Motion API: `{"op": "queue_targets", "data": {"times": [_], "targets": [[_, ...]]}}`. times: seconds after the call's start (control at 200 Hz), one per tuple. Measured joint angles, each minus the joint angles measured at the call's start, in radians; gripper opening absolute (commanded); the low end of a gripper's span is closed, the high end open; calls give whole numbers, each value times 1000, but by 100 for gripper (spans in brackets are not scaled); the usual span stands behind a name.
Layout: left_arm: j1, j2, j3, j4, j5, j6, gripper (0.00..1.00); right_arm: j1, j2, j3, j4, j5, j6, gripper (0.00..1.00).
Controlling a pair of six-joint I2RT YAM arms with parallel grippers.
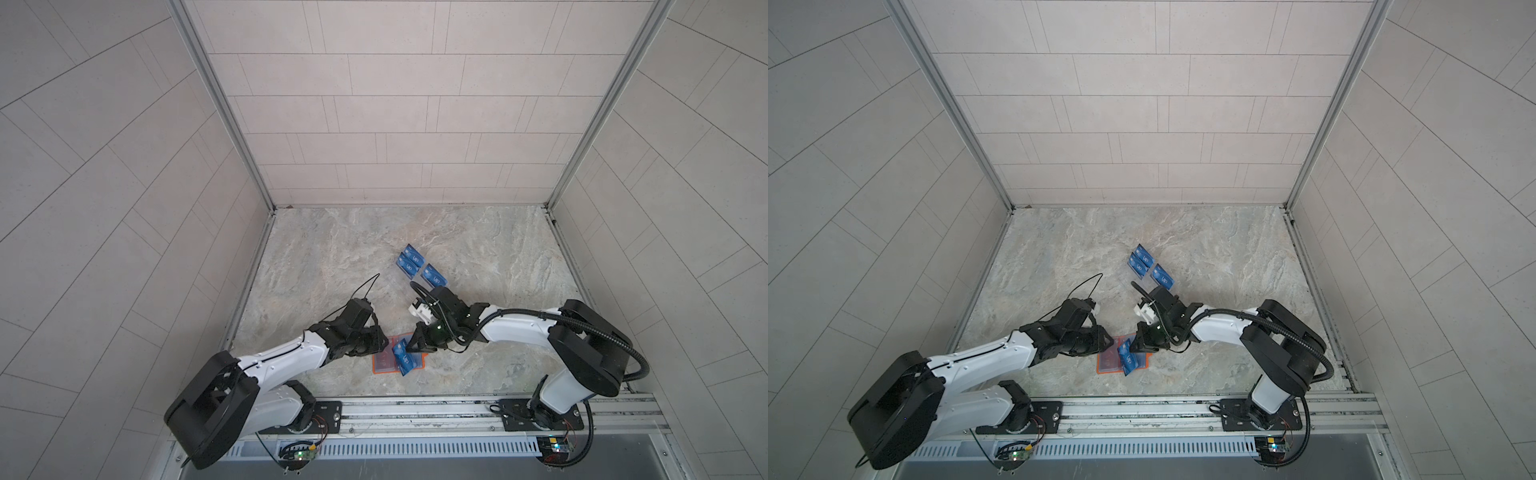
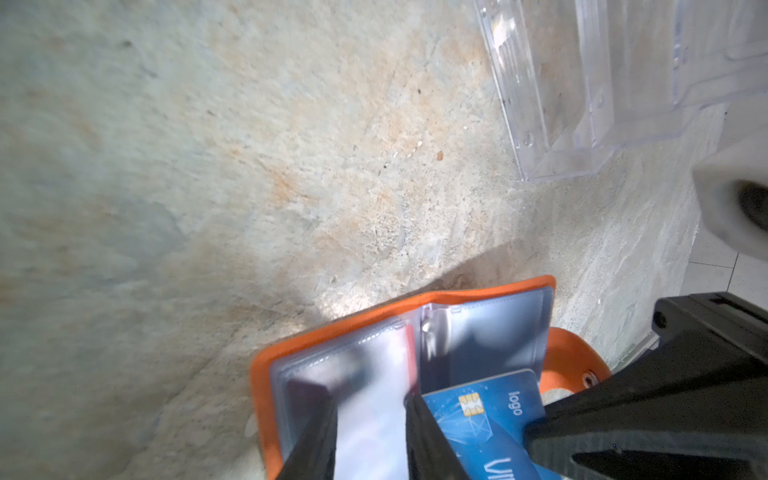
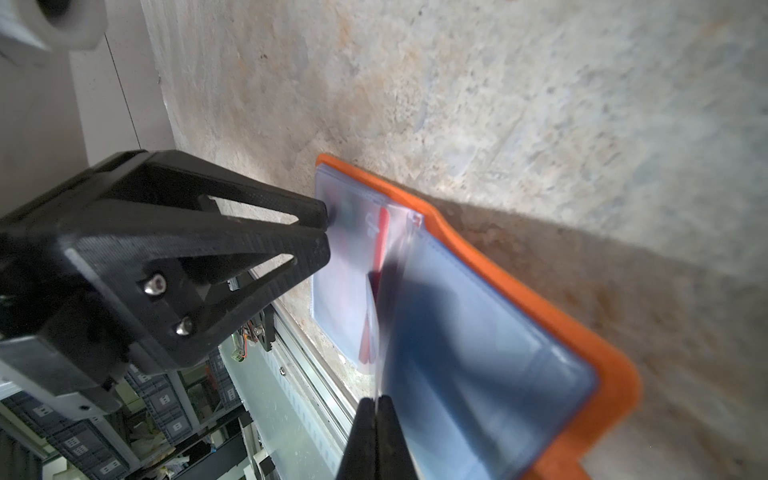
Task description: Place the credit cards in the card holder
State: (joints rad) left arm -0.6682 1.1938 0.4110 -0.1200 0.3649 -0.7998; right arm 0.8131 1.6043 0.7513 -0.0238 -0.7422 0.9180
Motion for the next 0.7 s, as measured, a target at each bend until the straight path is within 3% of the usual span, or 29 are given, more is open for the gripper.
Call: {"op": "queue_targets", "data": {"times": [0.701], "targets": [[-1, -7, -2, -5, -3, -5, 33, 0, -8, 24, -57, 10, -9, 0]]}}
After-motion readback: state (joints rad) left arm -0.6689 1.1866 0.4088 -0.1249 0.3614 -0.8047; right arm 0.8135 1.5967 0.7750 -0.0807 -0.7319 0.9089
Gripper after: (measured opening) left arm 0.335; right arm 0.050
